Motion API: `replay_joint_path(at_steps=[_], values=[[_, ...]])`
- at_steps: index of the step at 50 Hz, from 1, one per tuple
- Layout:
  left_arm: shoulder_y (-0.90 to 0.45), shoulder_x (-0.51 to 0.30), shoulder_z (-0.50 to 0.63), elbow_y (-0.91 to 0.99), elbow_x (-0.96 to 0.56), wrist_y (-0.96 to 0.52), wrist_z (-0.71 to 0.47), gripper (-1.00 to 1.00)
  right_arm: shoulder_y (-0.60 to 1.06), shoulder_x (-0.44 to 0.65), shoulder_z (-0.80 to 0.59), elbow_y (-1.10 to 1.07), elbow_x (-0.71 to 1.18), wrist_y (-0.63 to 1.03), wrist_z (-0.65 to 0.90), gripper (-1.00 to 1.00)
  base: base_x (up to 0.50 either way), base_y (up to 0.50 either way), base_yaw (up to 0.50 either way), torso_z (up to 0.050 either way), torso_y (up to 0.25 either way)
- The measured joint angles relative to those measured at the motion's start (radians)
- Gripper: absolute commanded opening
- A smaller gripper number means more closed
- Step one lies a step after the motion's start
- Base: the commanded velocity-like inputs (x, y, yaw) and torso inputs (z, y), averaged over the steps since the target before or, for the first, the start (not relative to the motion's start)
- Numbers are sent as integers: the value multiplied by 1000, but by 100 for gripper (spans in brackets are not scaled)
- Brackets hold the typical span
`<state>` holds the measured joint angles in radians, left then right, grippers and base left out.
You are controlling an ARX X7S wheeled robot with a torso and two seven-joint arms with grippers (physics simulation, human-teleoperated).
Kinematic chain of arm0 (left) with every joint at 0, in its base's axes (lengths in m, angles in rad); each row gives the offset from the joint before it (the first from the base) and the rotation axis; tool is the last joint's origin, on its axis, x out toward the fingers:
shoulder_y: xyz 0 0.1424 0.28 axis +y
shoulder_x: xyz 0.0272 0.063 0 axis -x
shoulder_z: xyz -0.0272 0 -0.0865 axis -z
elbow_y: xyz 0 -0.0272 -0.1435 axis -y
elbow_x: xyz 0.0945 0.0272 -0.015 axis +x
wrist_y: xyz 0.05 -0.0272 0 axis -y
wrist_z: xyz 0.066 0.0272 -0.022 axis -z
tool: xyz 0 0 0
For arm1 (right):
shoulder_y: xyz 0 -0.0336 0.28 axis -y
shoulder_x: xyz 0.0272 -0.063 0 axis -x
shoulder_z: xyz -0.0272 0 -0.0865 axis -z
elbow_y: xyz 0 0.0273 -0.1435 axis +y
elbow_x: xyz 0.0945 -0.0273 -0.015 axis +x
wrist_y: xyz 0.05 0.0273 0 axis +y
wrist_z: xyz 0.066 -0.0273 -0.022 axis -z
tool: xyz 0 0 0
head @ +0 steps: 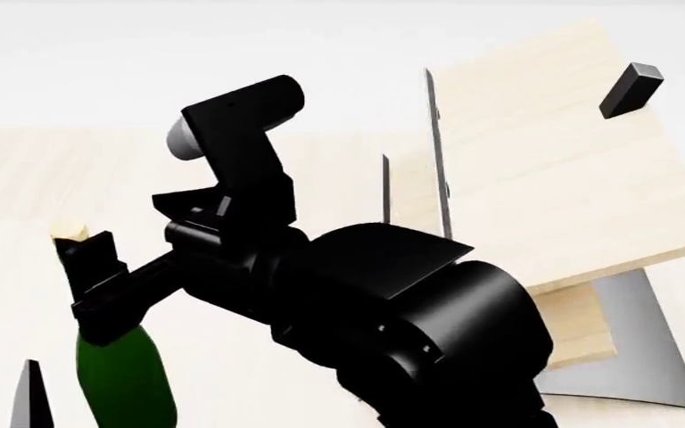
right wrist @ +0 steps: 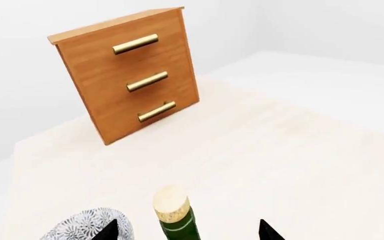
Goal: Put the wine bottle on the wine rack.
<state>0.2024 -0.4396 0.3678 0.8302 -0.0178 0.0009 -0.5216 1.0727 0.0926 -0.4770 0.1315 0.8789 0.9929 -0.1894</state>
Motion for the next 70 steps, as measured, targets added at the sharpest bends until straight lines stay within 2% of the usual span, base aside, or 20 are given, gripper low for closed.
replay_joint_path(at_steps=[29, 56, 57, 70], values=[[-5, -6, 2, -25, -9, 24, -4, 100, 17, -71, -124, 179, -28, -189, -53, 100, 0, 0, 0, 0, 0], [-4, -12, 7, -16, -9, 21, -9, 100, 80, -84, -361, 387, 135, -478, -26, 100, 0, 0, 0, 0, 0], [-4, -12, 7, -16, -9, 20, -10, 100, 81, -84, -367, 391, 140, -484, -24, -100, 0, 0, 0, 0, 0], [-6, -13, 11, -14, -8, 17, -12, 100, 91, -71, -417, 410, 196, -531, 3, -100, 0, 0, 0, 0, 0]])
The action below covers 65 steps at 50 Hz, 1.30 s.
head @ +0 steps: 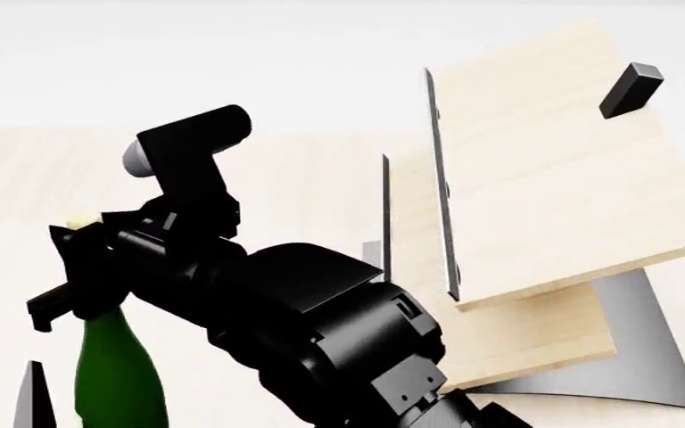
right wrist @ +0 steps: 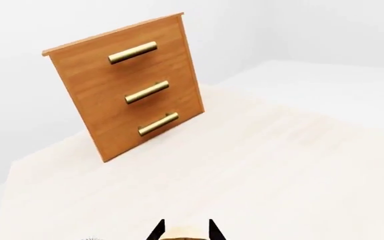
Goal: Put the wine bottle on the wine rack.
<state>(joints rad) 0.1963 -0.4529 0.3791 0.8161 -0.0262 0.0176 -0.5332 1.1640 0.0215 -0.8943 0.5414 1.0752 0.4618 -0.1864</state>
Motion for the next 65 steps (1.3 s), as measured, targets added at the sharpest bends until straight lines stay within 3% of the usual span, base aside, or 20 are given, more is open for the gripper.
replay_joint_path(at_steps=[14, 33, 52, 65], values=[[-1, -1, 5, 0, 2, 0, -3, 100, 48, 60, 28, -57, 63, -9, 67, -100, 0, 0, 0, 0, 1], [-3, -3, 12, -5, 5, 4, -5, 100, 244, 245, 225, -221, 253, 83, 303, -100, 0, 0, 0, 0, 1], [-6, -7, 14, 2, -1, -5, -7, 100, 401, 379, 460, -85, 524, 149, 510, -100, 0, 0, 0, 0, 0], [-7, -10, 13, 3, -6, -5, -10, 100, 404, 476, 573, -4, 634, 144, 592, -100, 0, 0, 0, 0, 1]])
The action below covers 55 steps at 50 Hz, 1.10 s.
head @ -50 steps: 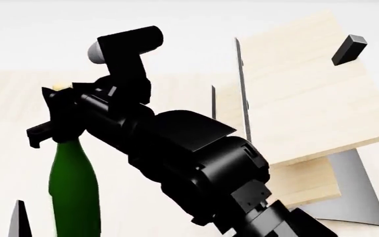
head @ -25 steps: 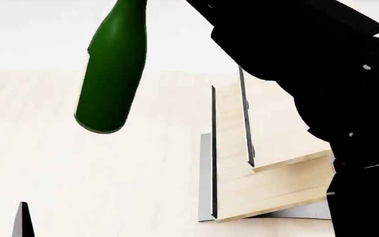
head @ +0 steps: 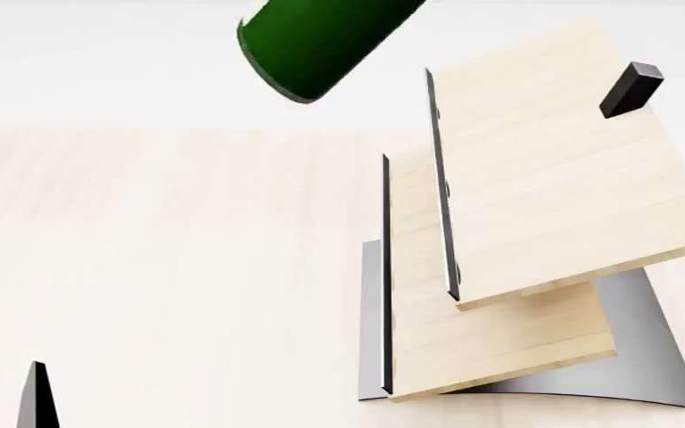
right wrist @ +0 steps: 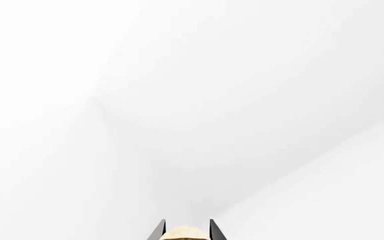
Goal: Put the wine bottle on the wine rack.
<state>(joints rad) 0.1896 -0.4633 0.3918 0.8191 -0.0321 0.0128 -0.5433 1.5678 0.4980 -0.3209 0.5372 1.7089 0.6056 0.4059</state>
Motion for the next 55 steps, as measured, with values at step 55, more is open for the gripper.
replay_joint_path(at_steps=[55], values=[[-6, -7, 10, 2, 6, -11, -12, 100, -249, 163, 203, 140, 139, -97, -25, -100, 0, 0, 0, 0, 1]])
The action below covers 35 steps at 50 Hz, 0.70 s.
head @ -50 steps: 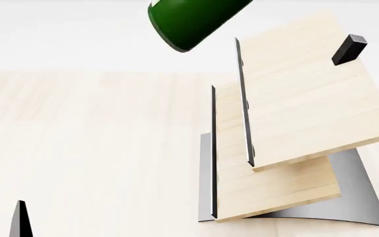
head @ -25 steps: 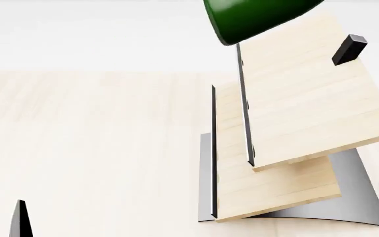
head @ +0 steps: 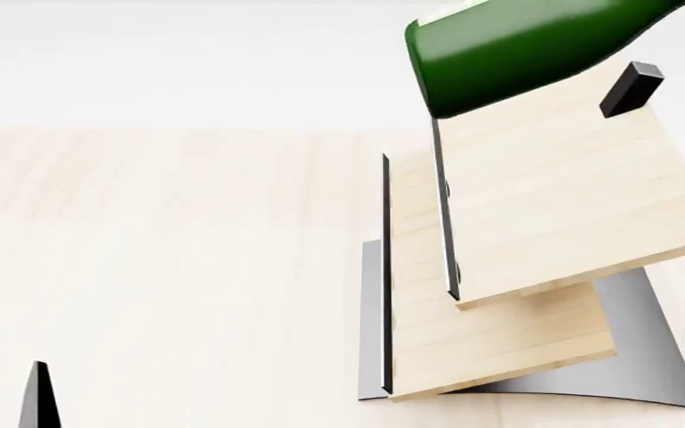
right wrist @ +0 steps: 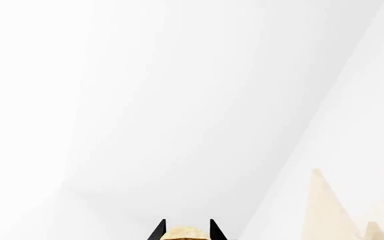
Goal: Put the wine bottle on the wine rack.
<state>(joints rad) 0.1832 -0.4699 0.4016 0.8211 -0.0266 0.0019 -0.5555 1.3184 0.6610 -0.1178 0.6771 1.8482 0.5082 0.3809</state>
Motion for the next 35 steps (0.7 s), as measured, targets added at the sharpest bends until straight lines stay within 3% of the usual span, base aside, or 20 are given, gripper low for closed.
replay_joint_path(at_steps=[35], values=[[-5, -2, 14, -6, 7, -1, -4, 100, -171, 33, 69, -117, 49, -12, 0, -100, 0, 0, 0, 0, 1]])
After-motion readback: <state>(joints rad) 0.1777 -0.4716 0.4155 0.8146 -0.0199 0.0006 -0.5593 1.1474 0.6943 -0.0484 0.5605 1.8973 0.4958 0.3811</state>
